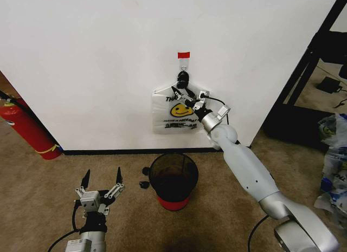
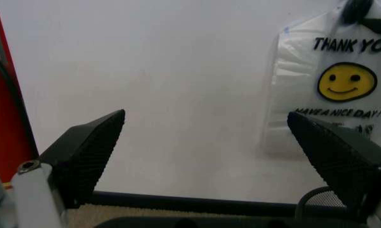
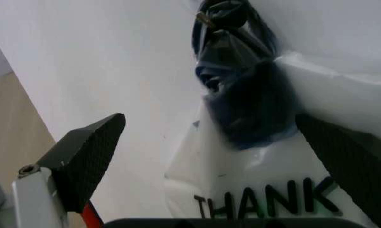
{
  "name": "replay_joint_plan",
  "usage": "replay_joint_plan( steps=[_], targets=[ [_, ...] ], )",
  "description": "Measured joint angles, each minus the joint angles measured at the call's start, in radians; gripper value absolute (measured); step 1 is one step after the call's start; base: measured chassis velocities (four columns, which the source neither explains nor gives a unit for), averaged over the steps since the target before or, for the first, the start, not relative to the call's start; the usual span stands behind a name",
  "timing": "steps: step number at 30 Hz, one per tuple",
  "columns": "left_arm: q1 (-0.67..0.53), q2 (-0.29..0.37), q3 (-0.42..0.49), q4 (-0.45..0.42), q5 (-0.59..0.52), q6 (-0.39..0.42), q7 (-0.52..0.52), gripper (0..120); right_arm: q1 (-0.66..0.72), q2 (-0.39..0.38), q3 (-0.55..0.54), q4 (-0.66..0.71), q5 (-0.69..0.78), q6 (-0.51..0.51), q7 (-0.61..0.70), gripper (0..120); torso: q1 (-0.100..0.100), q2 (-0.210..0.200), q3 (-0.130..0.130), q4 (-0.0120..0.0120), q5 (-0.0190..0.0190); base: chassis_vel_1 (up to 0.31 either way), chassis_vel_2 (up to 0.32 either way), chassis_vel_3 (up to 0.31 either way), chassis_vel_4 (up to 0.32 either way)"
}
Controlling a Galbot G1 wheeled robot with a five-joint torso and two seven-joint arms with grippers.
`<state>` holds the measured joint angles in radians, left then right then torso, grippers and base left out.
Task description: Pick up the garbage bag from the wall and place it over the trash bin.
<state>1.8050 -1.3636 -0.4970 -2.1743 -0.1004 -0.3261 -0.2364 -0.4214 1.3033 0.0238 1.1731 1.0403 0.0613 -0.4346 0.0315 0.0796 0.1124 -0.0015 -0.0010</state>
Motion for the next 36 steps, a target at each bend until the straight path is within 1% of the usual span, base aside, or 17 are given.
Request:
replay_joint_plan(
  steps=[15, 19, 20, 23, 25, 26, 28, 30, 33, 34, 36],
  targets=[
    [-0.01, 0.008, 0.002, 0.009, -0.012, 0.003, -0.003, 100, 0.006, -0.001, -0.007, 0.0, 0.002, -0.011, -0.025, 100, 0.0, 0.0, 0.0, 0.0003, 0.0001, 0.0, 0.0, 0.0, 0.0],
    [-0.008, 0.006, 0.002, 0.006, -0.012, 0.003, -0.003, 100, 0.005, -0.007, -0.011, 0.004, 0.001, -0.012, -0.035, 99, 0.0, 0.0, 0.0, 0.0, 0.0, 0.0, 0.0, 0.0, 0.0],
    [-0.008, 0.005, 0.002, 0.006, -0.012, 0.003, -0.003, 100, 0.005, -0.007, -0.01, 0.004, 0.001, -0.012, -0.035, 97, 0.0, 0.0, 0.0, 0.0, 0.0, 0.0, 0.0, 0.0, 0.0],
    [-0.005, 0.005, 0.002, 0.008, -0.013, 0.0, -0.003, 100, 0.004, -0.009, -0.007, 0.002, 0.0, -0.012, -0.037, 82, 0.0, 0.0, 0.0, 0.0001, 0.0001, 0.0, 0.0, 0.0, 0.0],
    [-0.005, 0.005, 0.002, 0.01, -0.013, -0.001, -0.003, 100, 0.003, -0.009, -0.007, 0.002, -0.001, -0.011, -0.038, 78, 0.0, 0.0, 0.0, 0.0, 0.0001, 0.0, 0.0, 0.0, 0.0],
    [-0.005, 0.005, 0.002, 0.01, -0.013, -0.001, -0.003, 100, 0.003, -0.009, -0.007, 0.002, -0.001, -0.011, -0.038, 78, 0.0, 0.0, 0.0, 0.0, 0.0001, 0.0, 0.0, 0.0, 0.0],
    [-0.006, 0.003, 0.004, 0.011, -0.013, -0.002, -0.003, 100, 0.0, -0.008, -0.005, 0.001, -0.003, -0.009, -0.038, 66, 0.0, 0.0, 0.0, 0.0001, 0.0001, 0.0, 0.0, 0.0, 0.0],
    [-0.007, 0.002, 0.006, 0.01, -0.012, -0.002, -0.003, 100, -0.002, -0.008, -0.004, 0.001, -0.004, -0.008, -0.037, 59, 0.0, 0.0, 0.0, 0.0001, 0.0001, 0.0, 0.0, 0.0, 0.0],
    [-0.007, 0.001, 0.008, 0.01, -0.011, -0.002, -0.003, 100, -0.007, -0.011, 0.001, 0.003, -0.002, -0.007, -0.034, 46, 0.0, 0.0, 0.0, 0.0001, 0.0001, 0.0, 0.0, 0.0, 0.0],
    [-0.007, 0.001, 0.008, 0.01, -0.011, -0.002, -0.003, 100, -0.007, -0.011, 0.001, 0.003, -0.002, -0.007, -0.034, 46, 0.0, 0.0, 0.0, 0.0001, 0.0001, 0.0, 0.0, 0.0, 0.0],
    [-0.007, 0.003, 0.009, 0.015, -0.009, -0.007, -0.003, 100, -0.012, -0.015, 0.007, 0.007, 0.003, -0.007, -0.033, 38, 0.0, 0.0, 0.0, 0.0001, 0.0003, 0.0, 0.0, 0.0, 0.0]
  ],
)
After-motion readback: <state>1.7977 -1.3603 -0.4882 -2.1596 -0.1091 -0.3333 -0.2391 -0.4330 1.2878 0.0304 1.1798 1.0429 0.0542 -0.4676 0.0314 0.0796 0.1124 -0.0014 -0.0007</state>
